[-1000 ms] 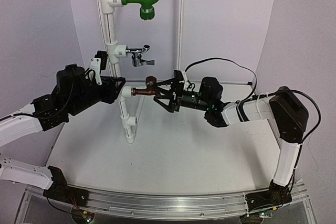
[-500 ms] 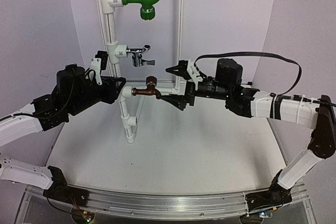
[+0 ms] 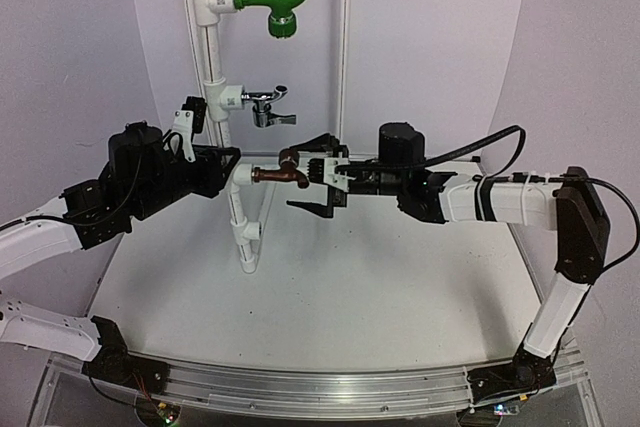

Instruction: Install the water faucets

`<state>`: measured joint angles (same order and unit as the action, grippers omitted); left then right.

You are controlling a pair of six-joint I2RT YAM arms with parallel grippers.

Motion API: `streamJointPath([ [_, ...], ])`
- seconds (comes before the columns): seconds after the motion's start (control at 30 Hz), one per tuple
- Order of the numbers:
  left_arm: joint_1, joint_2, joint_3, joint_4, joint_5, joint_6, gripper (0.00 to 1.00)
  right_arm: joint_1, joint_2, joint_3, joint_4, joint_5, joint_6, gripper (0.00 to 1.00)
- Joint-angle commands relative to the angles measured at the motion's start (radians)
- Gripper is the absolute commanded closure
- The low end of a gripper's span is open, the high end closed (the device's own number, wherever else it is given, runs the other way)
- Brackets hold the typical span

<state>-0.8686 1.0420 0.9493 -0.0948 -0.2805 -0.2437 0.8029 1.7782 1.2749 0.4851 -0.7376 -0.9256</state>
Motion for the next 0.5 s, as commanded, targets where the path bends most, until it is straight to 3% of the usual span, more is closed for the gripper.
streamJointPath([
  [0.0, -0.025, 0.028, 0.003, -0.056, 0.166, -0.124, 1.0, 0.009, 0.017, 0.047, 0.106, 0.02, 0.003, 0.04],
  [0.13, -0.024, 0.022, -0.001, -0.054, 0.169, -0.121, 1.0, 0.01, 0.028, 0.055, 0.108, -0.029, 0.095, 0.24],
  [0.3, -0.024, 0.021, -0.004, -0.046, 0.17, -0.109, 1.0, 0.017, 0.043, 0.054, 0.109, -0.042, 0.313, 0.39],
  [0.47, -0.023, 0.024, -0.005, -0.035, 0.181, -0.1, 1.0, 0.026, 0.058, 0.053, 0.133, -0.043, 0.579, 0.74],
])
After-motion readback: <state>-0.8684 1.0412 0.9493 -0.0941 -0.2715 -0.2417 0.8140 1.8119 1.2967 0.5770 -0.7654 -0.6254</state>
